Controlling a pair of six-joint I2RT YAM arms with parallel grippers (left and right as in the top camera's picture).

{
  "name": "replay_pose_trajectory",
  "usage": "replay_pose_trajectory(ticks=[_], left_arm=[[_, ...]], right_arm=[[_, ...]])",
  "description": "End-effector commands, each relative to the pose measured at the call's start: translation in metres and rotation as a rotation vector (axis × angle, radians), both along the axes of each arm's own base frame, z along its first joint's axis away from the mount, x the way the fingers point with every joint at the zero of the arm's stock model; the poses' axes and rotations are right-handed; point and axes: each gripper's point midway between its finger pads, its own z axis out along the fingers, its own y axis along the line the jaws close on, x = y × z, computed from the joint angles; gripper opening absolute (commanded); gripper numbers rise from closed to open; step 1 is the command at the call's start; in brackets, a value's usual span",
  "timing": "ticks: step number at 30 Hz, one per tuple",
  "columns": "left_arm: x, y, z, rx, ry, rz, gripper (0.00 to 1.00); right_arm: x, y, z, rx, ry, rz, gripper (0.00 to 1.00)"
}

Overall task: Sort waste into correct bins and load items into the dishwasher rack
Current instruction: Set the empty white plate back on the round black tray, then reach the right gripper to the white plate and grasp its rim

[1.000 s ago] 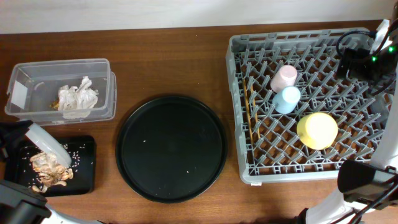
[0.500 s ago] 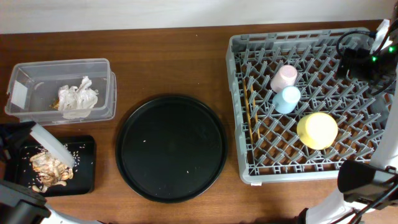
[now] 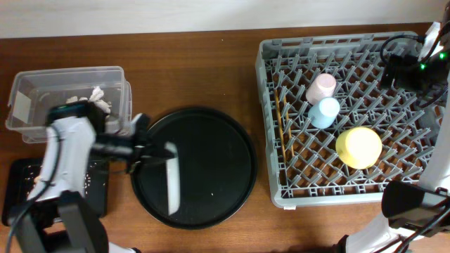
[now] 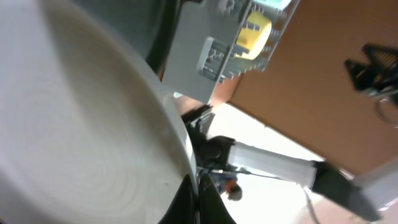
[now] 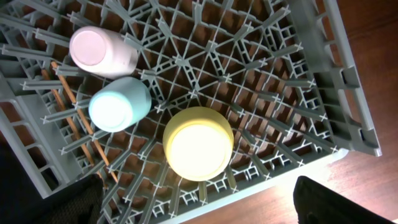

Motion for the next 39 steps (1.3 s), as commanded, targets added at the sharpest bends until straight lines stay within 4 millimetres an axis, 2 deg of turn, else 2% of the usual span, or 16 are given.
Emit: replay_pose_trajectory(ticks=[1,3,5,7,9,12,17,19,21,23,26,29,31,35,37,39], left_arm=[[0.012,-0.031,-0.008,0.066,-0.014,-0.020,0.01],[0.026,-0.028,-0.035,0.262,-0.027,0.004,0.01],[0.046,-0.006,-0.070,0.628,-0.082,0.061,0.01],[0.054,-0.001,-0.080,0.830,-0.167,0.050,0.01],[0.056,-0.017,-0.081,0.905,-0.259,-0.001,0.01],[0.055,-0.040,-0.080,0.937,-0.349,-0.056,0.87],[0.055,-0.034,-0.054,0.942,-0.358,-0.043,0.92],[0.062,-0.009,-0.020,0.995,-0.375,0.033,0.92],[0.066,0.048,0.025,1.096,-0.370,0.183,0.95],[0.060,0.096,0.051,1.149,-0.334,0.320,0.99],[0.036,0.173,0.066,1.189,-0.209,0.548,0.99],[0.015,0.207,0.062,1.183,-0.085,0.643,0.99],[0.009,0.219,0.061,1.189,-0.053,0.680,0.99],[0.007,0.223,0.061,1.193,-0.044,0.692,0.99],[0.007,0.223,0.061,1.193,-0.044,0.692,0.99],[0.007,0.223,0.061,1.193,-0.044,0.692,0.99]], right_arm=[[-0.002,-0.002,0.000,-0.008,0.008,-0.012,0.98],[-0.002,-0.002,0.000,-0.008,0.008,-0.012,0.98],[-0.002,-0.002,0.000,-0.008,0.008,-0.012,0.98],[-0.002,-0.002,0.000,-0.008,0.008,-0.012,0.98],[-0.002,-0.002,0.000,-0.007,0.008,-0.012,0.98],[-0.002,-0.002,0.000,-0.008,0.008,-0.012,0.98],[-0.002,-0.002,0.000,-0.007,0.008,-0.012,0.98],[-0.002,-0.002,0.000,-0.008,0.008,-0.012,0.98],[-0.002,-0.002,0.000,-0.007,0.008,-0.012,0.98],[-0.002,-0.002,0.000,-0.008,0.008,-0.012,0.98],[-0.002,-0.002,0.000,-0.008,0.008,-0.012,0.98],[0.000,-0.002,0.000,-0.007,-0.001,-0.012,0.98],[0.026,-0.003,0.010,-0.001,-0.120,0.003,0.98],[0.046,0.057,0.024,0.352,-0.243,0.077,0.98],[0.047,0.126,0.057,0.678,-0.356,0.357,0.98],[0.038,0.170,0.067,0.733,-0.381,0.579,0.98]])
